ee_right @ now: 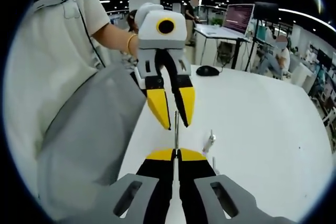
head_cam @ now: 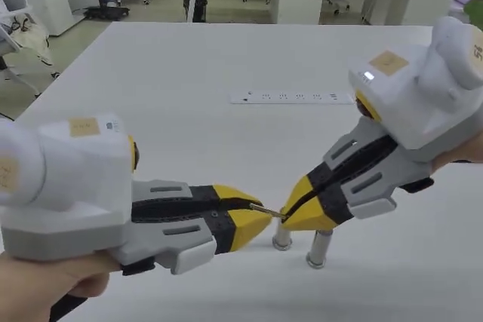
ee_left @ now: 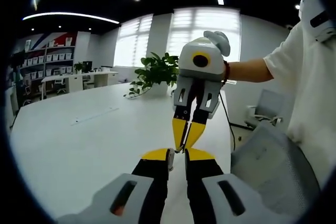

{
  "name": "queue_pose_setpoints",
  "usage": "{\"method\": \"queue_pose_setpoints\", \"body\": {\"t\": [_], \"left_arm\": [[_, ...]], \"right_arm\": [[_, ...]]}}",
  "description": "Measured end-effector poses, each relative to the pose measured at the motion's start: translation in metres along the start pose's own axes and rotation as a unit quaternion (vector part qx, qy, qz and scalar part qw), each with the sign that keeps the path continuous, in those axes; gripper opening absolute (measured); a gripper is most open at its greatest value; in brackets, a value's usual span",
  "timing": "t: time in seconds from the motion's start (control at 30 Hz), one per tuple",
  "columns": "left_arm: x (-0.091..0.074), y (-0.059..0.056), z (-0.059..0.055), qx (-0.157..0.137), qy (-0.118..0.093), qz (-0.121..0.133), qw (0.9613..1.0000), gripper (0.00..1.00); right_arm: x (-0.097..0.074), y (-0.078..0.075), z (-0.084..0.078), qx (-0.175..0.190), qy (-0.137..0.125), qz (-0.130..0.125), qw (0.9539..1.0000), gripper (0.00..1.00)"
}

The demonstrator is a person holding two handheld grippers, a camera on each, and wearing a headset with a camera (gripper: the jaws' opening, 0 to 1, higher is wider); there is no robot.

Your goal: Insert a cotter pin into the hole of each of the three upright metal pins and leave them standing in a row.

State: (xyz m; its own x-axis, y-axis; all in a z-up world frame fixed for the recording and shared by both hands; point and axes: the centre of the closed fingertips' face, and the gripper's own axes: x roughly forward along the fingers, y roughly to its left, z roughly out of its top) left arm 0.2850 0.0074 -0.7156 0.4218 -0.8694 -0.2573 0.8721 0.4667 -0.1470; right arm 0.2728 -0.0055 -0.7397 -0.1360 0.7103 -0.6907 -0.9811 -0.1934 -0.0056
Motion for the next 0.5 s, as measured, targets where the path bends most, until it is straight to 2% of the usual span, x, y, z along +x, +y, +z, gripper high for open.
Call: {"method": "queue_pose_setpoints", "body": {"t": [0.23,0.33,0.5], "left_arm": [[0.005,0.002,-0.007,-0.006,0.004,0.02,0.9998,0.2],[0.008,0.001,-0.012,-0.01,0.005,0.026,0.9996,0.21],[0.015,-0.001,-0.021,0.004,0.013,0.044,0.9989,0.24]], "right_arm": [[-0.007,-0.004,-0.016,-0.008,0.031,-0.016,0.9994,0.02],[-0.01,-0.005,-0.025,-0.008,0.043,-0.021,0.9988,0.02],[-0.017,-0.007,-0.041,-0.006,0.068,-0.03,0.9972,0.02]]}}
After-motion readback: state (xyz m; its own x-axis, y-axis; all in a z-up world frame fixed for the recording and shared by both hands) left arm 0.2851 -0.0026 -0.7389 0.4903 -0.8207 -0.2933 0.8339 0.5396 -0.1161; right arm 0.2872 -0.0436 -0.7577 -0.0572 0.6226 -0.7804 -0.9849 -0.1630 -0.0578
